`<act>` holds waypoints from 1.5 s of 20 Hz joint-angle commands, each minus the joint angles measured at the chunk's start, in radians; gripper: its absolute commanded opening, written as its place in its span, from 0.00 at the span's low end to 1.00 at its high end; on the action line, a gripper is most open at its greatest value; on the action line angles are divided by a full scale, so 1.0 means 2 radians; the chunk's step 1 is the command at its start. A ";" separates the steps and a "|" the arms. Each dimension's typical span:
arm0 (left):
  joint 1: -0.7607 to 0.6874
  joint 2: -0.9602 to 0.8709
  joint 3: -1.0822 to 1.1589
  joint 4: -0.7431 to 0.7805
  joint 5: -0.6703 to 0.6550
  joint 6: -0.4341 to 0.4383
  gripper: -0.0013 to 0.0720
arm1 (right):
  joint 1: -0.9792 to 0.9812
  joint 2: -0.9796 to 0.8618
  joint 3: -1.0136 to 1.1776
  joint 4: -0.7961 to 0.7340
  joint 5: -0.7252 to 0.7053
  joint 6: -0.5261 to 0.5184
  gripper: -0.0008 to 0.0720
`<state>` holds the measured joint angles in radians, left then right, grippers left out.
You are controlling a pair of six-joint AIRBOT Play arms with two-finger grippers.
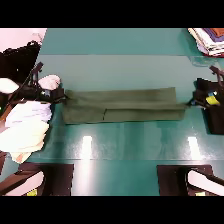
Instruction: Fold the shirts.
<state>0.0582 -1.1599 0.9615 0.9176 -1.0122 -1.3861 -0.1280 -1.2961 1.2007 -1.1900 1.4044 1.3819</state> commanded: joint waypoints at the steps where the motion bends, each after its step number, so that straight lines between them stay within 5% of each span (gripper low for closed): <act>1: 0.000 -0.102 0.067 0.000 0.031 0.003 0.05 | 0.026 -0.117 0.100 0.039 -0.019 0.004 0.03; 2: 0.000 -0.118 0.079 -0.005 0.036 0.003 0.06 | 0.029 -0.142 0.121 0.050 -0.027 0.004 0.03; 3: 0.000 -0.127 0.087 -0.007 0.041 0.003 0.25 | 0.029 -0.162 0.139 0.062 -0.033 0.002 0.10; 4: 0.000 -0.132 0.092 -0.009 0.046 -0.002 0.65 | 0.029 -0.182 0.158 0.077 -0.036 0.002 0.34; 5: 0.000 -0.132 0.094 -0.014 0.048 -0.006 0.78 | 0.027 -0.197 0.175 0.091 -0.032 0.002 0.45; 8: 0.000 -0.129 0.118 -0.016 0.012 -0.003 0.76 | 0.008 -0.212 0.194 0.118 0.001 -0.038 0.46; 10: -0.001 -0.129 0.131 -0.019 -0.020 0.003 0.37 | -0.016 -0.212 0.191 0.116 0.039 -0.063 0.46; 11: -0.001 -0.129 0.132 -0.026 -0.030 0.013 0.22 | -0.030 -0.212 0.185 0.114 0.052 -0.064 0.51; 13: -0.001 -0.129 0.132 -0.036 -0.044 0.022 0.18 | -0.059 -0.212 0.159 0.115 0.064 -0.063 0.83; 15: -0.010 -0.129 0.132 -0.042 -0.043 0.022 0.17 | -0.078 -0.212 0.118 0.115 0.053 -0.068 0.82; 17: -0.040 -0.131 0.130 -0.041 -0.031 0.027 0.05 | -0.083 -0.212 0.077 0.132 0.020 -0.091 0.78; 23: -0.145 -0.146 0.128 -0.040 0.056 0.025 0.05 | -0.057 -0.244 0.050 0.154 -0.006 -0.098 0.75; 26: -0.181 -0.168 0.134 -0.040 0.057 0.017 0.05 | -0.029 -0.246 0.050 0.155 -0.009 -0.100 0.17; 28: -0.203 -0.193 0.155 -0.042 0.057 0.002 0.05 | -0.018 -0.227 0.051 0.157 -0.007 -0.099 0.03; 30: -0.226 -0.230 0.195 -0.041 0.055 0.001 0.05 | -0.006 -0.187 0.052 0.176 -0.007 -0.099 0.03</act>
<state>-0.3305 -1.5475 1.2827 0.8360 -0.9100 -1.3640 -0.1741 -1.7351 1.3037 -0.8906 1.3823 1.1854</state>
